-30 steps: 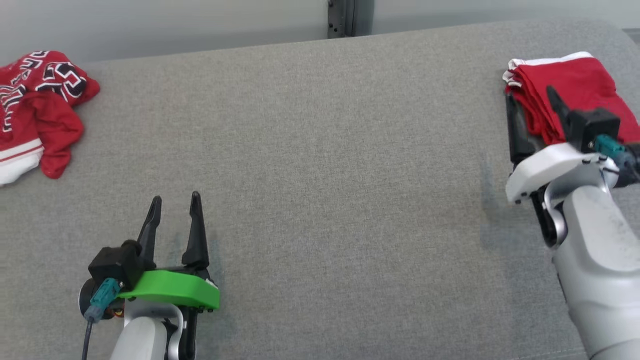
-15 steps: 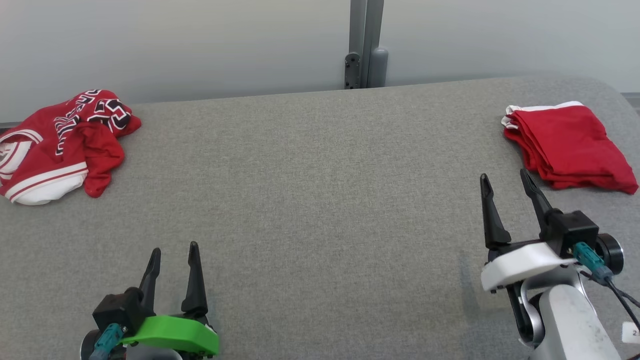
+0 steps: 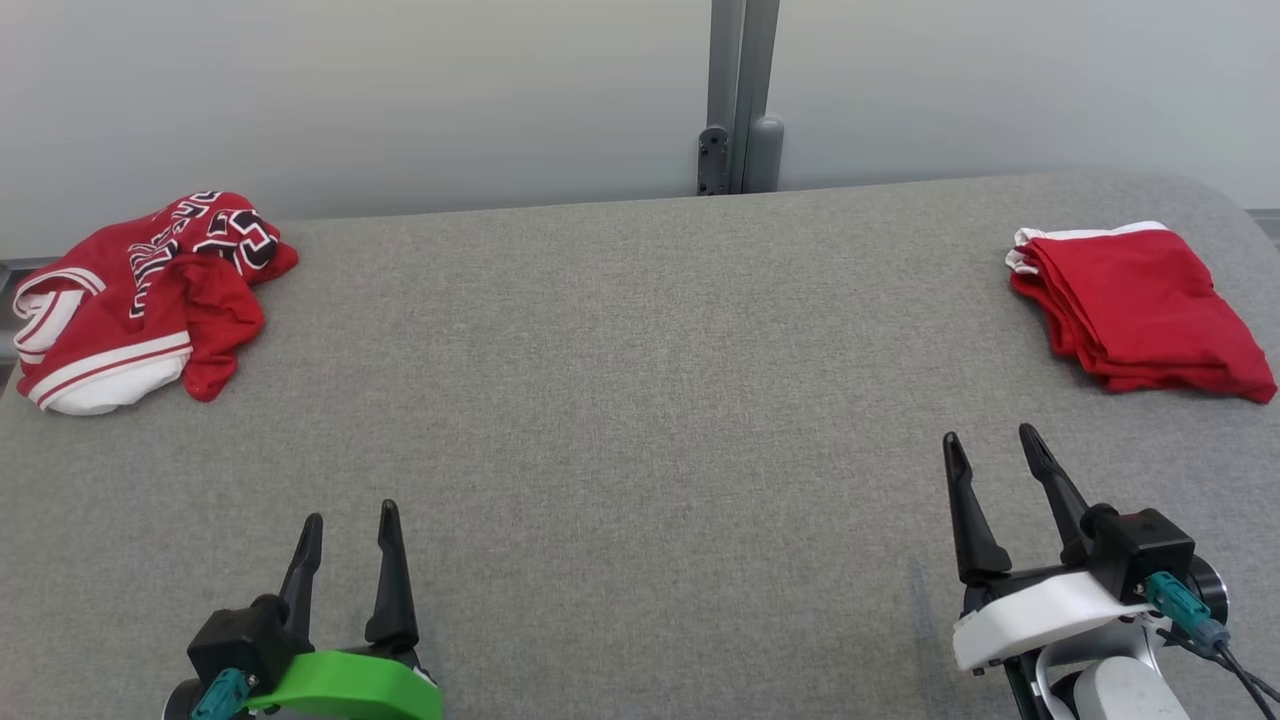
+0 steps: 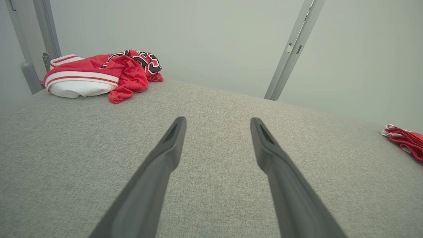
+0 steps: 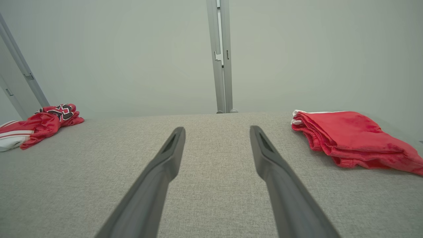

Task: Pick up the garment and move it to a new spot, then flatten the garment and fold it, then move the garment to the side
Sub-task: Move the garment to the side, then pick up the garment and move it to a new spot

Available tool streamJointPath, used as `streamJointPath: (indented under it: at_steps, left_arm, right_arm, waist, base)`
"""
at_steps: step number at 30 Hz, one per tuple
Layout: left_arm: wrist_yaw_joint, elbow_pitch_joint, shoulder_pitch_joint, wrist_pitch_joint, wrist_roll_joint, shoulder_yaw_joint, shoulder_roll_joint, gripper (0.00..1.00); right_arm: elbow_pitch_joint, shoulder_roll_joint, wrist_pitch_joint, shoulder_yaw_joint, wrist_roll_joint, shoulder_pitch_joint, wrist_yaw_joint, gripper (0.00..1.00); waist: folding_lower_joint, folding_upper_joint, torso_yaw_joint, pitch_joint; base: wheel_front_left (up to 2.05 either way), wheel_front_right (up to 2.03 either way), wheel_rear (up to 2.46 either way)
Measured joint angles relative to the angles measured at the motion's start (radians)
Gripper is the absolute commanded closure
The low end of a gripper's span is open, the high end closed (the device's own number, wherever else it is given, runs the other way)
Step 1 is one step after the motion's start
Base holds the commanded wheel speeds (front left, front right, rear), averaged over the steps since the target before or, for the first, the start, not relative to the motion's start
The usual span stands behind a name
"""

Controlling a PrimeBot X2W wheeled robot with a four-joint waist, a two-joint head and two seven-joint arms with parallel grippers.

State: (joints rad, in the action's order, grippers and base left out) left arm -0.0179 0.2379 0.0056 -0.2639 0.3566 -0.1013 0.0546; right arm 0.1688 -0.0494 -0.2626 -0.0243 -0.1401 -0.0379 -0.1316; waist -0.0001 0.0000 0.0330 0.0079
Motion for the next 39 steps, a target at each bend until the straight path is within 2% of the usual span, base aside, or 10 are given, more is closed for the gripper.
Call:
streamJointPath:
  at_steps: [14, 19, 27, 39]
  left_arm:
    - [-0.001, 0.0, 0.01, 0.0, -0.007, -0.013, -0.002, 0.0]
    - [-0.005, -0.001, 0.01, 0.0, -0.018, -0.023, -0.003, 0.0]
    - [0.0, -0.008, 0.01, 0.0, -0.035, -0.016, -0.002, 0.0]
    - [0.002, -0.016, 0.027, 0.0, -0.034, 0.013, 0.006, 0.0]
  right_arm:
    - [0.011, 0.0, 0.0, 0.01, -0.008, 0.009, 0.0, 0.0]
    - [0.011, 0.0, 0.0, 0.011, -0.008, 0.016, 0.0, 0.0]
    - [-0.005, 0.0, 0.0, -0.011, -0.01, 0.027, 0.0, 0.0]
    - [-0.006, 0.0, 0.0, -0.067, -0.019, 0.023, 0.0, 0.0]
  waist:
    - [0.0, 0.0, 0.015, -0.014]
    - [0.0, 0.0, 0.041, -0.017]
    - [0.0, 0.0, 0.15, -0.02]
    - [0.0, 0.0, 0.385, -0.021]
  base:
    - [0.0, 0.0, 0.0]
    - [0.0, 0.0, 0.0]
    - [0.0, 0.0, 0.0]
    - [0.0, 0.0, 0.0]
